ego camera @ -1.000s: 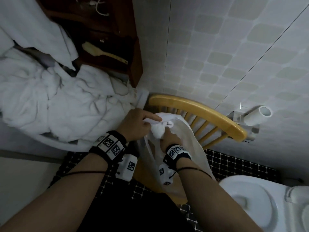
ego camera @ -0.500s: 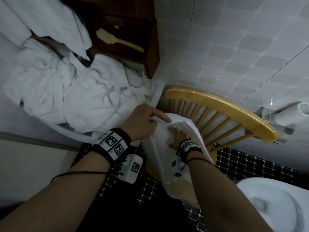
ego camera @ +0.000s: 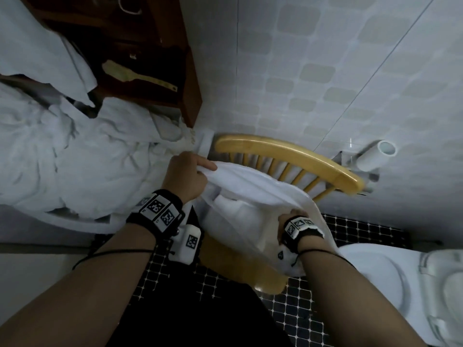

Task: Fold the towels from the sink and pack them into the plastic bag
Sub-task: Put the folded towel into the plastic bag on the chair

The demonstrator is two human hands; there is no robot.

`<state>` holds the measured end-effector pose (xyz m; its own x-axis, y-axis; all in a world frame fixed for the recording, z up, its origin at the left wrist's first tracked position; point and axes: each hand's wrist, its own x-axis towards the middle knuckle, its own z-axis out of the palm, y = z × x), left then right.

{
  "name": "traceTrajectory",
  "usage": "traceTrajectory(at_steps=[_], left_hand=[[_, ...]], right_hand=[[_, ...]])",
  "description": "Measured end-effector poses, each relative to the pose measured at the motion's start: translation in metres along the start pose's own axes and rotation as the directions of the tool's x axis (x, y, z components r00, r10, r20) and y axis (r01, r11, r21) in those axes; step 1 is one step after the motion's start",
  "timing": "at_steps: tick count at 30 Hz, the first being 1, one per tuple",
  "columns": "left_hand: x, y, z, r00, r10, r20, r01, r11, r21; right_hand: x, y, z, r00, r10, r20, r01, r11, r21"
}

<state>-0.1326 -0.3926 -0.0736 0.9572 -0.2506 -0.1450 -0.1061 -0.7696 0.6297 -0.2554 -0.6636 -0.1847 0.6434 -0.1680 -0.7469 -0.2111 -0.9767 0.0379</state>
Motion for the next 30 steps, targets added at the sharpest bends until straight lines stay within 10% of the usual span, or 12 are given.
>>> traceTrajectory(at_steps=[7,13,16,21,30], left_hand=[[0.004,0.016,0.019,0.982,0.018,0.186,-0.027,0.999,0.046],[0.011,0.035,0.031,0.975,0.006,0.222,-0.031,0.993,0.111],[0.009,0.048,0.042,0.981,-0.013,0.195,-0.019,0.986,0.166],[0.014,0.049,0.053,0.990,-0.090,0.106,0.057,0.958,0.280],[0.018,0.071,0.023,0.986,-0.067,-0.153,0.112,0.946,0.306]], right_hand=[[-0.028,0.002,-0.079,0.973,-0.172,-0.152,0.201,0.958,0.204],[-0.101,0.015,-0.127,0.880,-0.073,-0.469,0.407,0.627,0.665],[-0.100,0.036,-0.096,0.804,0.269,-0.530,0.214,0.701,0.680],[-0.085,0.055,-0.026,0.791,0.570,-0.223,-0.407,0.762,0.504],[-0.118,0.082,-0.065,0.721,0.595,-0.356,-0.277,0.718,0.639]])
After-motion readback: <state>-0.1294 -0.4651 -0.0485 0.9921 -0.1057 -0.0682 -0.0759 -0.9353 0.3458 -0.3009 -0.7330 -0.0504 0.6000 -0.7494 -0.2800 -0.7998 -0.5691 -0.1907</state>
